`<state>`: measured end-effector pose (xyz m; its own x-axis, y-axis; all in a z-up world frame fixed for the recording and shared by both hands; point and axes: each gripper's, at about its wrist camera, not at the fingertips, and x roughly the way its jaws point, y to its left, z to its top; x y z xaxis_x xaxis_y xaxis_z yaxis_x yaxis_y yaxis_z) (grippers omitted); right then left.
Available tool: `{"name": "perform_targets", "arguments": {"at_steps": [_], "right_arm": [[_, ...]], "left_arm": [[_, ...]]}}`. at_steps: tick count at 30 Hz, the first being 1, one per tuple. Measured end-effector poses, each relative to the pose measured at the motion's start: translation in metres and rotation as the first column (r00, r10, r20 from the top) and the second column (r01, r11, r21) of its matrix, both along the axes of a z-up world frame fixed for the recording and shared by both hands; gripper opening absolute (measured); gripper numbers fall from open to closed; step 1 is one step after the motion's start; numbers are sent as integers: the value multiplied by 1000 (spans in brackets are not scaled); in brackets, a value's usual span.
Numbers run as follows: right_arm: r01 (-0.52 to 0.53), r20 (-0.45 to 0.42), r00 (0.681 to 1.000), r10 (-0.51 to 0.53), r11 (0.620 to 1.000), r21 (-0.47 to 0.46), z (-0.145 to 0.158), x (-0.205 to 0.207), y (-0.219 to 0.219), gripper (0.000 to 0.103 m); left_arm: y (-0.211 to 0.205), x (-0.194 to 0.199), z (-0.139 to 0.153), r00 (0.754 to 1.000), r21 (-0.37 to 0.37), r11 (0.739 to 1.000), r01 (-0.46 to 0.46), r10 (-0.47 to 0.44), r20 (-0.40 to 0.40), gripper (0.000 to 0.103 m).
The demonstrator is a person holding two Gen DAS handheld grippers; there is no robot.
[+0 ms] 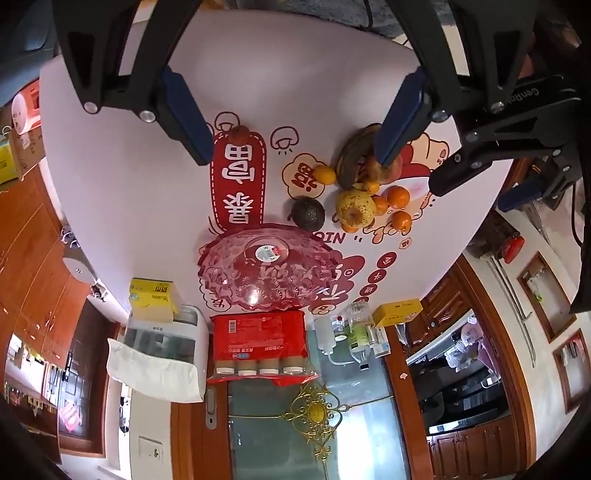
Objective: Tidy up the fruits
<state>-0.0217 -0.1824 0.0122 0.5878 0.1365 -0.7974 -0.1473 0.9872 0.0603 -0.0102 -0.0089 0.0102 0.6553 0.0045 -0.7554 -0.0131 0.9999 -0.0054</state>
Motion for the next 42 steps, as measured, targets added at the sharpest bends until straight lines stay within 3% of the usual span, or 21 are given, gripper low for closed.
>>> {"name": "perform_targets", "arguments": {"at_steps": [42], "right_arm": [[3, -21, 1000, -4, 999, -39, -2, 1, 6, 90]], "left_arm": [[9, 2, -7, 1000, -8, 1000, 3, -3, -28, 102]]}}
